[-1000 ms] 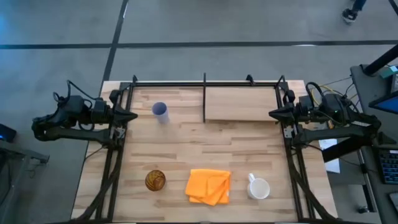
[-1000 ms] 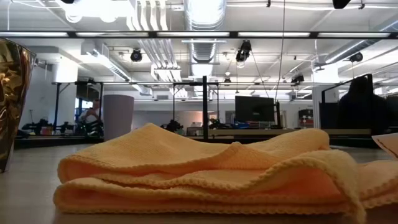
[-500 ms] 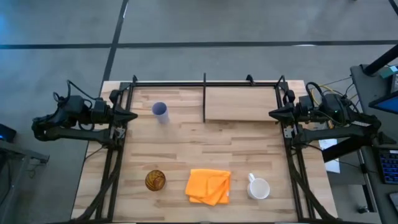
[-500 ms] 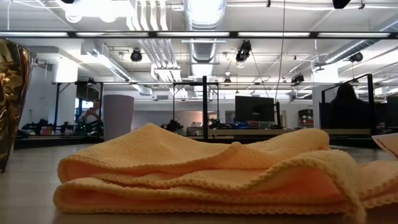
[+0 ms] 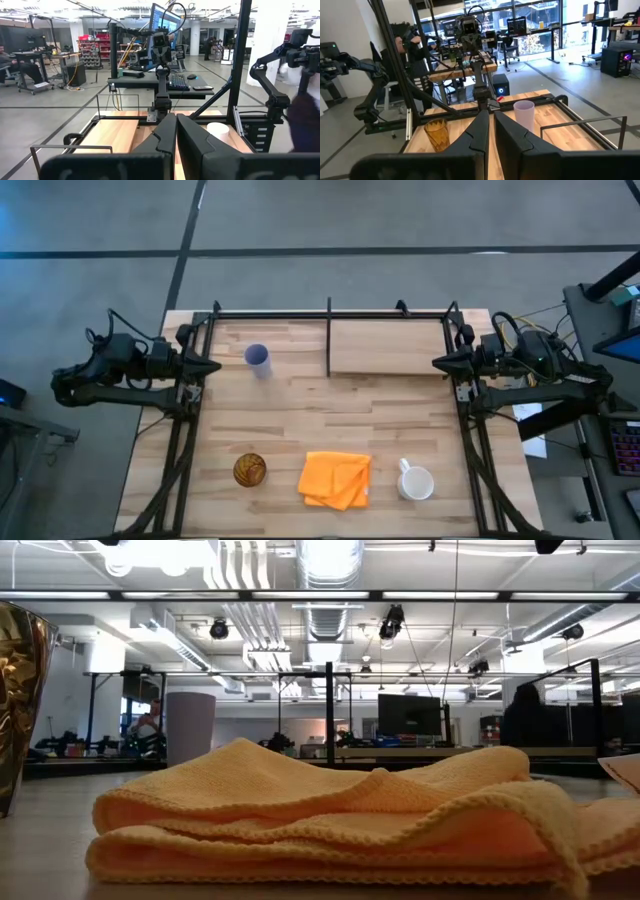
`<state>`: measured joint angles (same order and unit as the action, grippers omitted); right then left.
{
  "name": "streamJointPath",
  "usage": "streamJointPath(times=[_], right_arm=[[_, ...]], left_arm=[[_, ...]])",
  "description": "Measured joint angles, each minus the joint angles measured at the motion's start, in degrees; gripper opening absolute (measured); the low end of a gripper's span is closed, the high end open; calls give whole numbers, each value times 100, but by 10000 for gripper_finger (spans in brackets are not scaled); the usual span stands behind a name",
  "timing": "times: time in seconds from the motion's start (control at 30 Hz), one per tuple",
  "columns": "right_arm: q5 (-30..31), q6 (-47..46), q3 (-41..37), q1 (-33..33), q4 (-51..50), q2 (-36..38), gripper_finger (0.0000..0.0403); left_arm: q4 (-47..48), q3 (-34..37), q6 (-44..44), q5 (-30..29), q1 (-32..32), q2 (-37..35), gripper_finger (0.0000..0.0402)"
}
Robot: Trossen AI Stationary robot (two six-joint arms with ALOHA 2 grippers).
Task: Stack small to large cups/mugs on shelf
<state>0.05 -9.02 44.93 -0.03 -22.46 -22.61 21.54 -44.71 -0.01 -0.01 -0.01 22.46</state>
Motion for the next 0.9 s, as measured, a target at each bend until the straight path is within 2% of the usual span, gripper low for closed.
streamJointPath(times=[0.3,0.57,0.63,0.77,0.9], right_arm=[[2,951,1,0,26,2,22],[0,172,0,0,41,2,22],[0,-15,0,2,77,2,22],[0,-592,0,0,154,0,22],[0,-1075,0,0,296,2,22]], left_arm=[[-2,0,-2,0,0,2,0],[-1,0,21,-1,0,1,0],[0,-2,429,-33,0,0,0],[0,0,1898,-94,0,-13,0],[-3,0,2612,-118,-4,-15,0]])
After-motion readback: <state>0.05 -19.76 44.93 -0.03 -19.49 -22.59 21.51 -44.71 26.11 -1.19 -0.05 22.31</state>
